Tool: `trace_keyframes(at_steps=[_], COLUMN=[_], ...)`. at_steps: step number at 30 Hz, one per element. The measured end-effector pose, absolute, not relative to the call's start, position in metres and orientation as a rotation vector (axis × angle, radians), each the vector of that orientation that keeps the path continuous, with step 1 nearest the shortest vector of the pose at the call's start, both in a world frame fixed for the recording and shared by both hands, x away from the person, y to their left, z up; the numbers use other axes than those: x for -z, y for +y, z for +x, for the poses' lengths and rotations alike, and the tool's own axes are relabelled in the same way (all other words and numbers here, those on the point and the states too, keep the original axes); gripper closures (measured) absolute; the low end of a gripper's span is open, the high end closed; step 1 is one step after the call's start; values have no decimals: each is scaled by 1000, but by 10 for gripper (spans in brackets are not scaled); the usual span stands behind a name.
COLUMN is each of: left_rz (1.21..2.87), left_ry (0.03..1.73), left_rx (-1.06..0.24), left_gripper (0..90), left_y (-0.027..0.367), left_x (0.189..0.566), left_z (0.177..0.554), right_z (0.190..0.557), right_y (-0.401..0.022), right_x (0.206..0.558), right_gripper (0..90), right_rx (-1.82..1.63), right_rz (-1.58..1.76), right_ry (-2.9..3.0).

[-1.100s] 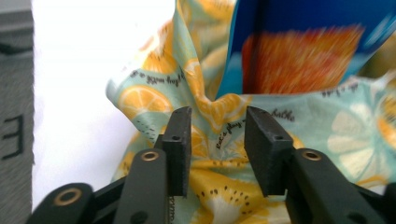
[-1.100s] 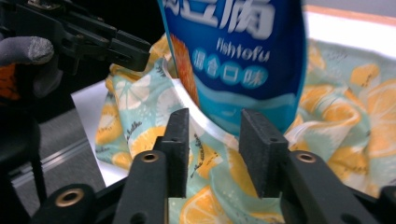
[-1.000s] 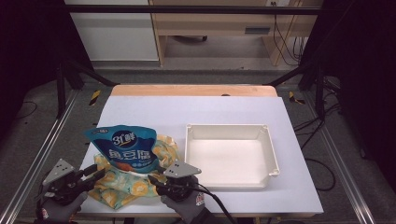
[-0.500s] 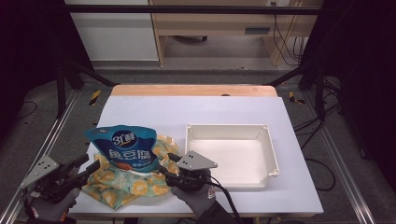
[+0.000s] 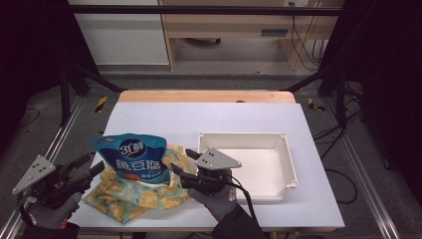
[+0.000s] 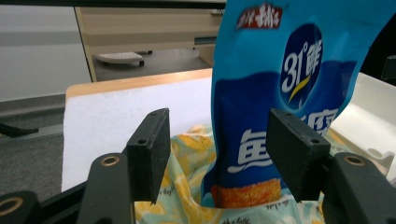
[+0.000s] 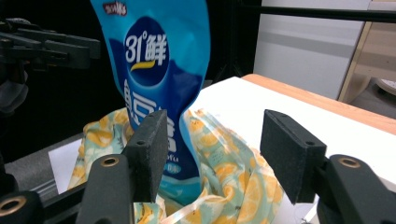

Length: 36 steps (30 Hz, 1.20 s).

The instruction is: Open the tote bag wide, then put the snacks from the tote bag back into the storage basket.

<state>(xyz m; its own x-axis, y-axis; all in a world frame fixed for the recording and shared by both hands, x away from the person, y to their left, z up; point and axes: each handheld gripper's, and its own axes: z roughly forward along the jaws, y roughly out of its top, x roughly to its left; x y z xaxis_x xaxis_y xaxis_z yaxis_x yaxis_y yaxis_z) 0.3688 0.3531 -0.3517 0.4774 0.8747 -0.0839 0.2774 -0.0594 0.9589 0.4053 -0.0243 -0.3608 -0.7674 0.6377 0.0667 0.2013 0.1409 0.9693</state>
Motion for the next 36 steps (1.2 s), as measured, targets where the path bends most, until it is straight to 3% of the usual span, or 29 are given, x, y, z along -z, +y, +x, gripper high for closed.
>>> trace_keyframes(at_steps=[16,36], left_rz=[1562,1588], left_ry=[971,990], left_rx=[-688,-700], left_gripper=[370,370], left_y=[343,336], left_x=[323,324], left_z=[381,396], right_z=[417,426], right_y=[-33,-13], right_x=[342,335], right_gripper=[406,435], right_rx=[-1703,-1698], right_rz=[823,794], right_ry=[2007,2011])
